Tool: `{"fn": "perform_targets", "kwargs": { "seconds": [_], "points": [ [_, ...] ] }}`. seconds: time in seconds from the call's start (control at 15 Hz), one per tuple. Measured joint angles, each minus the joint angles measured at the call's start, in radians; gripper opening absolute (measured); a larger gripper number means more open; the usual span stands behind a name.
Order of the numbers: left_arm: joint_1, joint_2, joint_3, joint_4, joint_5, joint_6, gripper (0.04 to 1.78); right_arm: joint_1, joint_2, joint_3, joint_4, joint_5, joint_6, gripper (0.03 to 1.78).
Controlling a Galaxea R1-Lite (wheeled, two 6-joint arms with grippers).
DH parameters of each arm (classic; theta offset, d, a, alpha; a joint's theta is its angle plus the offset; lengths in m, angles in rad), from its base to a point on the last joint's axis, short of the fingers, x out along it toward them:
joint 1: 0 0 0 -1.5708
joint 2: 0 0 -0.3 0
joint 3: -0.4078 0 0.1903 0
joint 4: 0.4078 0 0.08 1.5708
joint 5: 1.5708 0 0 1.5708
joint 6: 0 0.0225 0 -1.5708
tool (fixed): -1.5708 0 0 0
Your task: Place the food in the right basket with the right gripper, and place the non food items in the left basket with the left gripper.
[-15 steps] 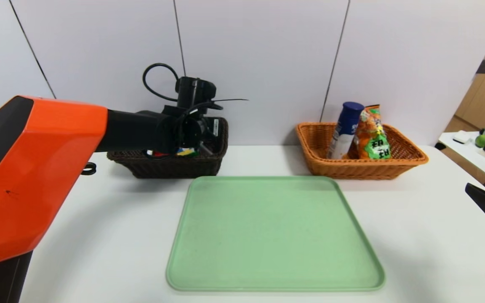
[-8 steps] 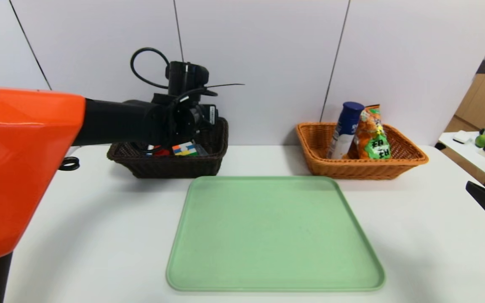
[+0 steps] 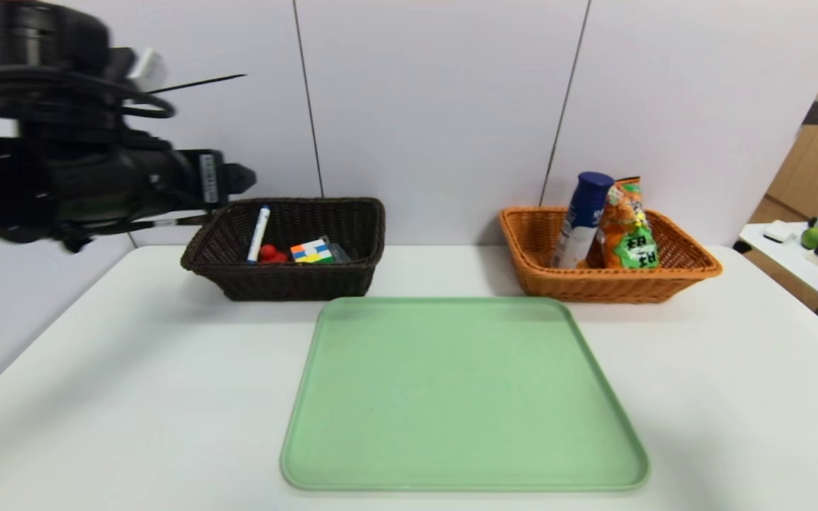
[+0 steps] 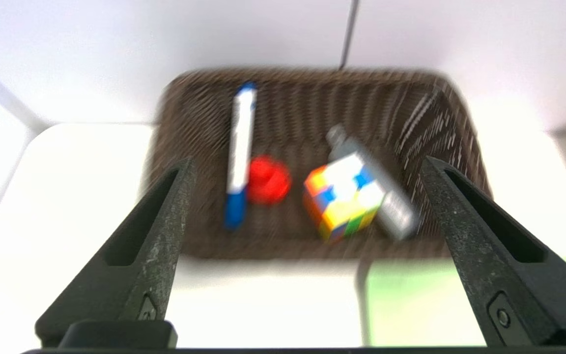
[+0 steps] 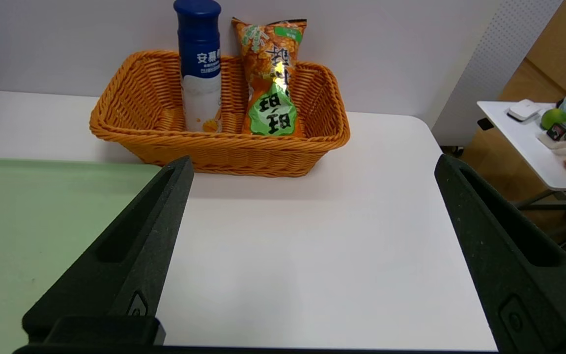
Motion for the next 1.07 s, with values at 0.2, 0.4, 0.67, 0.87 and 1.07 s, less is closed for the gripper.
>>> {"fn": "perform_targets", "kwargs": {
  "seconds": [0.2,0.4,0.67,0.87,1.07],
  "points": [
    [0.064,-0.319,0.293,0.012,-0.035,0.001,1.64,-0.013,-0.056,0.003,0.047,-0.001,-0.001,1.69],
    [0.194,-0.55,0.486,0.014,-0.05,0.005,1.66,-0.059,-0.118,0.043,0.055,0.0,0.002,1.69],
    [0.308,-0.801,0.708,0.011,-0.127,0.002,1.67,-0.138,-0.243,0.131,0.099,0.049,0.017,1.69],
    [0.336,-0.963,0.846,0.016,-0.241,-0.004,1.68,-0.141,-0.39,0.147,0.267,0.091,0.057,1.69],
    [0.342,-1.071,0.915,0.02,-0.276,-0.004,1.69,-0.139,-0.524,0.144,0.426,0.148,0.093,1.69]
  ]
}}
